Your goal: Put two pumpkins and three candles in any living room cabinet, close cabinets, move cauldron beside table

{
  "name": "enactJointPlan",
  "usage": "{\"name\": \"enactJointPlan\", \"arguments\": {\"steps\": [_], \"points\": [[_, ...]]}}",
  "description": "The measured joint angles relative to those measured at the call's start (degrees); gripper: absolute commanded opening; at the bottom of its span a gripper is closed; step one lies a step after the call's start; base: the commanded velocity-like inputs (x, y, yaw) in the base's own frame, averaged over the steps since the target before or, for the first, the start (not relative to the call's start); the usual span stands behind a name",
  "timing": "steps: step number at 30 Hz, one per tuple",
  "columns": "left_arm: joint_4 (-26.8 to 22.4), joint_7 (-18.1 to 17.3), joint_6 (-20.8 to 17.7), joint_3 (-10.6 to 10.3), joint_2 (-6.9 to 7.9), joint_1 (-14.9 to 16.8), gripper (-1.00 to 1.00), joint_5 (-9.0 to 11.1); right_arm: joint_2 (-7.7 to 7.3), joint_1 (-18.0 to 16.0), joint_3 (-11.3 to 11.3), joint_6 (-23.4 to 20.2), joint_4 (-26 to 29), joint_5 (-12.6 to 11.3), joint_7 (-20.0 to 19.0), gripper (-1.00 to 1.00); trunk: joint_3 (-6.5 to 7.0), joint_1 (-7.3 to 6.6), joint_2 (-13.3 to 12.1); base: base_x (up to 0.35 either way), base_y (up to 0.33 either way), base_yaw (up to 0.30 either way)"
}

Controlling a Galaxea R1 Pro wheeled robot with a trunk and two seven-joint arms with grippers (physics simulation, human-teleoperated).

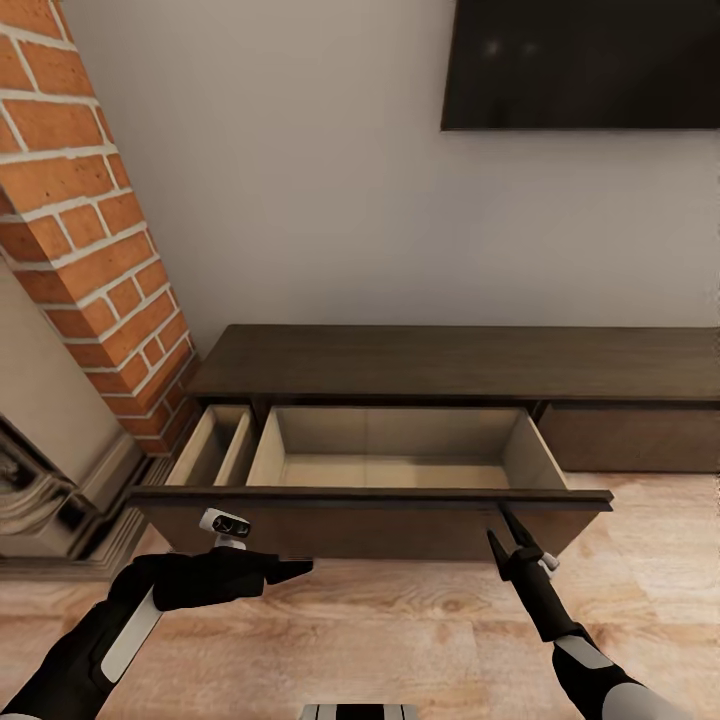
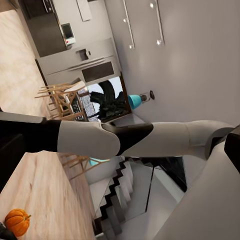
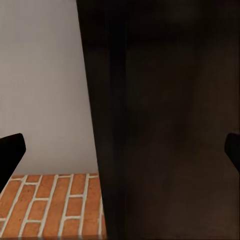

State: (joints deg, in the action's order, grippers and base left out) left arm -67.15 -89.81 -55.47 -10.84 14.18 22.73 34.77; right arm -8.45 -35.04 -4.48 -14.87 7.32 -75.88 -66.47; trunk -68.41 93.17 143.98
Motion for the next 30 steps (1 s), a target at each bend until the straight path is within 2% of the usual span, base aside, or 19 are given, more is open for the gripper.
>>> {"name": "enactJointPlan", "arguments": {"steps": [17, 24, 30], "points": [[0.0, 0.0, 0.0, 0.0, 0.11, 0.0, 1.0, 0.1, 0.02, 0.0, 0.2, -0.2, 0.0, 0.1, 0.4, 1.0, 0.0, -0.01, 0.0, -0.213, 0.0, 0.0], [1.8, 0.0, 0.3, 0.3, 0.13, 0.0, 1.0, 0.3, 0.02, 0.0, 5.0, -3.5, 0.0, 0.6, 0.8, 1.0, 0.0, -0.02, 0.0, -0.015, 0.0, 0.0], [1.9, 0.0, 0.2, 0.5, 0.24, 0.0, 1.0, 0.3, 0.04, 0.0, 6.1, -4.6, 0.0, 1.0, 1.3, 1.0, 0.0, -0.02, 0.0, 0.0, 0.0, 0.0]]}}
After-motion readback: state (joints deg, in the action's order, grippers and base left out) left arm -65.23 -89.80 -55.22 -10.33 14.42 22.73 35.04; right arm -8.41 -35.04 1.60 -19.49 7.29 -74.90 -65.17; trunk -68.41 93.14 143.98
